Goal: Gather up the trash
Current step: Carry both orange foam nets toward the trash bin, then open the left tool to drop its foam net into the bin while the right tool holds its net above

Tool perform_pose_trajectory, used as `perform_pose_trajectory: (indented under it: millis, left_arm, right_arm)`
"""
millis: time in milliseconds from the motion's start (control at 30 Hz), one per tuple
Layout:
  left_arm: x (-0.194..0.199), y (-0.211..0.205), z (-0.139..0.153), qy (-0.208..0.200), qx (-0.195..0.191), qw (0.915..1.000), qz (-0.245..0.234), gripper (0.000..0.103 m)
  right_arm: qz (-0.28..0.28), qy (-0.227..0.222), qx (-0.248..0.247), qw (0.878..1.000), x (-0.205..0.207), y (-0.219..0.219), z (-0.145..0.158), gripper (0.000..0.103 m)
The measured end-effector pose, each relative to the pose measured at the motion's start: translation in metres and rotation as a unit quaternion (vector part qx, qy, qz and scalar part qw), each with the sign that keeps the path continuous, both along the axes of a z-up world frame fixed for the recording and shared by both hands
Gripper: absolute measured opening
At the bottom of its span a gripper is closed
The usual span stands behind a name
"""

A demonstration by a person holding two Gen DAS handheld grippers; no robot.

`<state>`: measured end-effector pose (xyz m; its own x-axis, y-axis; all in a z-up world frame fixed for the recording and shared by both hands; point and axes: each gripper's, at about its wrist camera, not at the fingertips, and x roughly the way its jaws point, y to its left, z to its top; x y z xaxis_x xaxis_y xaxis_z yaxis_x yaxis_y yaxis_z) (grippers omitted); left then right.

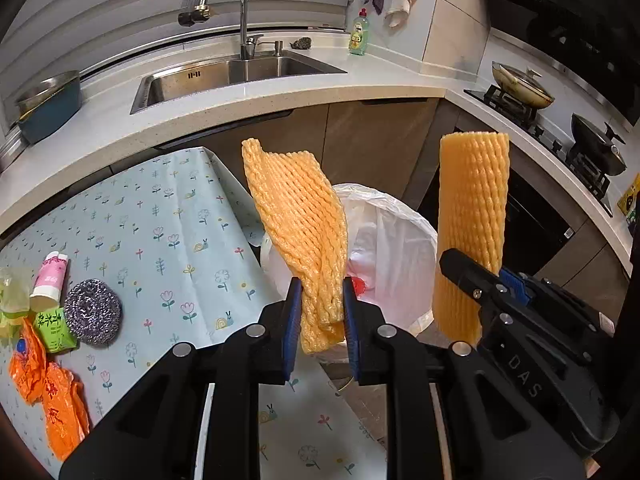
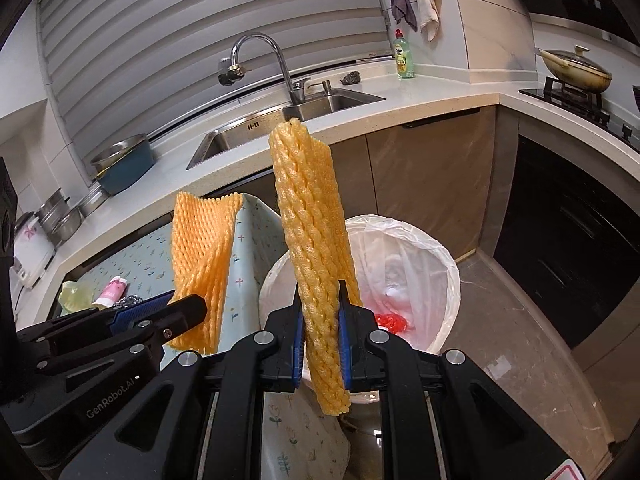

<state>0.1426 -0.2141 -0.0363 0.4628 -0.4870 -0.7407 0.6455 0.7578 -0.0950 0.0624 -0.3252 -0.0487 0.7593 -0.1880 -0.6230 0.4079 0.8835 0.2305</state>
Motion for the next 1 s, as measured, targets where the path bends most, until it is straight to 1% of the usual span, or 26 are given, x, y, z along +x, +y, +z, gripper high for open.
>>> perform_pose_trajectory:
  millis: [133,233,267,300,400,533,600,800,1000]
  left_arm:
    - [0.010,-0.011,-0.008,0.011,-0.001,0.9999,-0.008,0.020]
    - [0.015,-0.017,-0.014,0.021,-0.003,0.9996,-0.017,0.023]
    - [0.016,-0.018,-0.015,0.021,-0.003,0.9997,-0.016,0.031]
    - [0.018,-0.020,-0.015,0.019,-0.005,0.9997,-0.015,0.036]
    - [0.021,-0.021,-0.016,0.015,-0.007,0.9997,-0.016,0.041]
    - [0.025,-0.017,-0.016,0.016,-0.008,0.9998,-0.006,0.043]
    - [0.026,-0.012,-0.016,0.013,-0.008,0.9999,0.001,0.046]
    - [0.032,-0.003,-0.013,0.011,-0.015,0.9997,0.015,0.046]
    - [0.040,-0.013,-0.005,0.001,-0.021,0.9997,0.010,0.046]
  right_arm:
    - [-0.008,0.005,-0.001,1.000,0.008,-0.012,-0.005,0.013]
    - [-0.010,0.011,-0.001,1.000,0.015,-0.018,-0.011,0.013]
    - [-0.011,0.013,-0.001,1.000,0.017,-0.020,-0.012,0.013]
    - [-0.012,0.015,-0.001,1.000,0.019,-0.021,-0.013,0.013]
    - [-0.013,0.019,-0.001,1.000,0.025,-0.024,-0.017,0.013]
    - [-0.014,0.022,-0.004,1.000,0.031,-0.024,-0.018,0.013]
    - [-0.014,0.022,-0.007,1.000,0.034,-0.024,-0.018,0.014]
    - [-0.013,0.021,-0.011,1.000,0.039,-0.025,-0.016,0.014]
    - [-0.019,0.019,-0.012,1.000,0.041,-0.028,-0.013,0.014]
